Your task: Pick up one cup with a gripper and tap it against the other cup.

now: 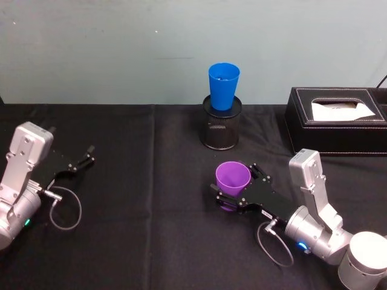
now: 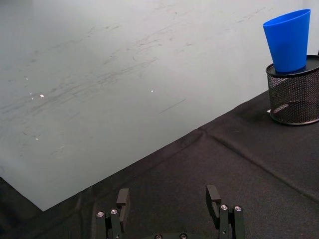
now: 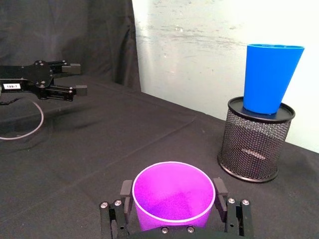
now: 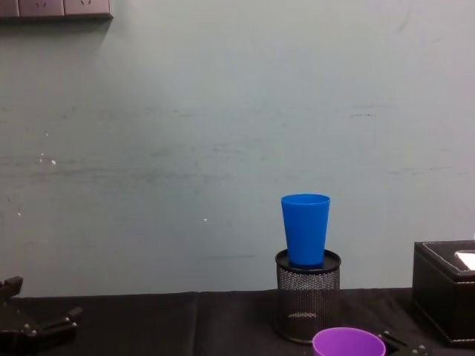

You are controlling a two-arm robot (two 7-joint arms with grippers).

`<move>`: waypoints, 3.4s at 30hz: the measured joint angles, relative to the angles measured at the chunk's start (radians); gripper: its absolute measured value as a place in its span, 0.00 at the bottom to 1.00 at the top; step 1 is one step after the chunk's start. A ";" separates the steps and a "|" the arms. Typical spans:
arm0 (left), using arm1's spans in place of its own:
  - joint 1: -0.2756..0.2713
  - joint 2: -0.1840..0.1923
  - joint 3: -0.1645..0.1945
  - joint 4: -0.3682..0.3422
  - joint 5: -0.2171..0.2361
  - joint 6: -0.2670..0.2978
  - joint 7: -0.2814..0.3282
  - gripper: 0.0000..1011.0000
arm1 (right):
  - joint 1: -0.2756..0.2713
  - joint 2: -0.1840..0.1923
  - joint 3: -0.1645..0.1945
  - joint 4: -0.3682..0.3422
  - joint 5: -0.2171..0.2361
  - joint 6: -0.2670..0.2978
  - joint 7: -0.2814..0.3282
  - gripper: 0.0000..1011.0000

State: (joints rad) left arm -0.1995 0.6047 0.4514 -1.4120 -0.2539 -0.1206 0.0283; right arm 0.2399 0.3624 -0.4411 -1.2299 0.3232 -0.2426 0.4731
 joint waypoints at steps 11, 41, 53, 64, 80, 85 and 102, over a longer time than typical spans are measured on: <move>0.000 0.000 0.000 0.000 0.000 0.000 0.000 0.99 | 0.001 0.001 -0.002 -0.001 0.005 0.000 0.000 0.88; 0.000 0.000 0.000 0.000 0.000 0.000 0.000 0.99 | -0.020 0.021 0.092 -0.221 0.084 0.171 0.003 0.73; 0.000 0.000 0.000 0.000 0.000 0.000 0.000 0.99 | 0.000 0.033 0.092 -0.260 0.131 0.213 0.013 0.73; 0.000 0.000 0.000 0.000 0.000 0.000 0.000 0.99 | 0.018 0.047 0.073 -0.278 0.119 0.220 0.003 0.73; 0.000 0.000 0.000 0.000 0.000 0.000 0.000 0.99 | 0.017 0.045 0.076 -0.277 0.122 0.220 0.003 0.73; 0.000 0.000 0.000 0.000 0.000 0.000 0.000 0.99 | 0.016 0.044 0.077 -0.276 0.123 0.220 0.003 0.73; 0.000 0.000 0.000 0.000 0.000 0.000 0.000 0.99 | 0.016 0.043 0.078 -0.276 0.124 0.220 0.003 0.73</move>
State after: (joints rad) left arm -0.1995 0.6047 0.4514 -1.4120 -0.2539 -0.1206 0.0283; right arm 0.2557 0.4056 -0.3634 -1.5059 0.4471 -0.0229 0.4761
